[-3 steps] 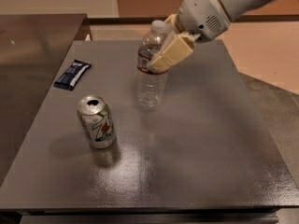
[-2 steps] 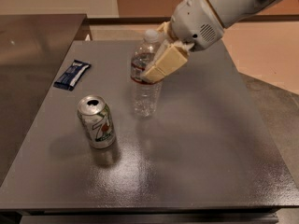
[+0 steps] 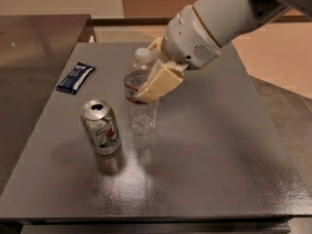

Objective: Move water bottle near 7up can

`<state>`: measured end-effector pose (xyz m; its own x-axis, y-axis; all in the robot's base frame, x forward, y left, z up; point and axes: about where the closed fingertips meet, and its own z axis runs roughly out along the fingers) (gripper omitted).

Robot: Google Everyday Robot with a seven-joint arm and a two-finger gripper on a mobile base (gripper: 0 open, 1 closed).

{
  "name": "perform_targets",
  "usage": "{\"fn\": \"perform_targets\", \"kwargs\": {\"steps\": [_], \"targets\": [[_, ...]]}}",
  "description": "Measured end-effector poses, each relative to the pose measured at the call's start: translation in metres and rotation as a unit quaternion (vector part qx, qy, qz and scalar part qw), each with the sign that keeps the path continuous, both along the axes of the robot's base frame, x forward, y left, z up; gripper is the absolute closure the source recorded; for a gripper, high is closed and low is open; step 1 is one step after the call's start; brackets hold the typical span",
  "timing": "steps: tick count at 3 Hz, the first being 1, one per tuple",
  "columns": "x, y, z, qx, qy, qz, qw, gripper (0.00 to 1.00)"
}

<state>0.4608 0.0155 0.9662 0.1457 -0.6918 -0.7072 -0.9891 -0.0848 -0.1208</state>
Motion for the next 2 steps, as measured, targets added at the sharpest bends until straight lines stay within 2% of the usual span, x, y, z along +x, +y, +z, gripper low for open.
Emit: {"fn": "perform_targets", "kwargs": {"steps": [2], "targets": [[-0.0046,0.0066,-0.0081,-0.014,-0.003,-0.008,0.9999,1.00]]}}
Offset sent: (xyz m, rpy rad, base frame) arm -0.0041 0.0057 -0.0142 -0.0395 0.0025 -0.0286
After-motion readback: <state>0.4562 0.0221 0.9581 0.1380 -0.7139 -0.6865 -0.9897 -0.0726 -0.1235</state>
